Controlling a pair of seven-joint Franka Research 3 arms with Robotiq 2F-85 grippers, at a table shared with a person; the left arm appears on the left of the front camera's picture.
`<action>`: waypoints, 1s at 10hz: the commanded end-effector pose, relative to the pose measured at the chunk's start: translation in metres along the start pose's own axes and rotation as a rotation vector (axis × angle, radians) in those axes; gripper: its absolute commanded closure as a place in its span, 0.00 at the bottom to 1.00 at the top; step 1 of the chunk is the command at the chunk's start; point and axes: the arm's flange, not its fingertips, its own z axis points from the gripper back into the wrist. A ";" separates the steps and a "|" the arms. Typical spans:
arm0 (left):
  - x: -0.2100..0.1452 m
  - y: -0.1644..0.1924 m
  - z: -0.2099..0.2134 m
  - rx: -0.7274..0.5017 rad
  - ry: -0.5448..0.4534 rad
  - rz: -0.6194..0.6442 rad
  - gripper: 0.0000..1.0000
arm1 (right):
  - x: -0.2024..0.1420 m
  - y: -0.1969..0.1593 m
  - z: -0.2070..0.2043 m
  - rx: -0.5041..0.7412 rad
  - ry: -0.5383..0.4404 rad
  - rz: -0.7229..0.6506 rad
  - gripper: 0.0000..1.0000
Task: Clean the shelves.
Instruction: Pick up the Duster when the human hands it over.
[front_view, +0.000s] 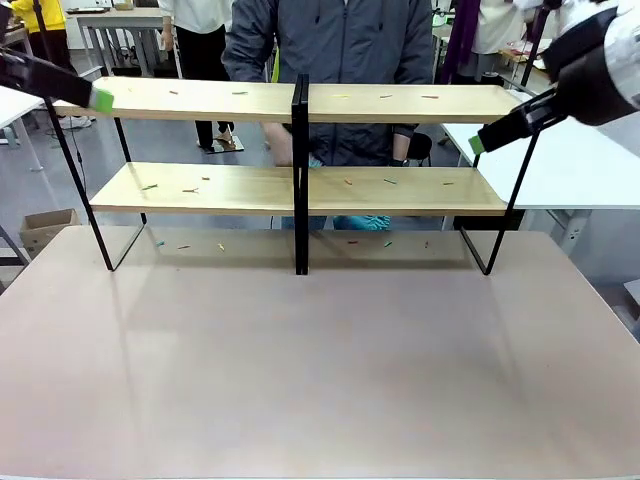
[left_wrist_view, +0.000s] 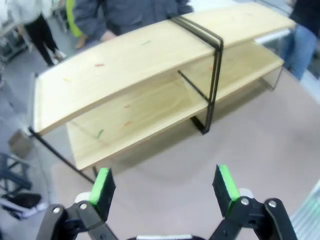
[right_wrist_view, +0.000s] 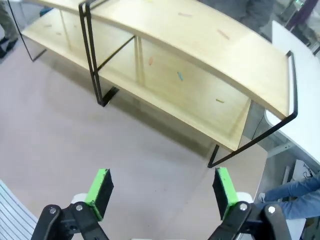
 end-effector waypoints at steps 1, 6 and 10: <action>-0.015 -0.012 0.006 0.012 -0.051 0.143 0.00 | 0.002 0.000 -0.005 -0.011 0.006 -0.016 0.00; -0.025 -0.029 0.016 0.032 -0.012 0.104 0.00 | -0.003 -0.004 -0.013 -0.004 -0.002 -0.037 0.00; -0.026 -0.035 0.016 0.053 0.019 0.066 0.00 | -0.015 -0.010 -0.020 0.003 0.017 -0.052 0.00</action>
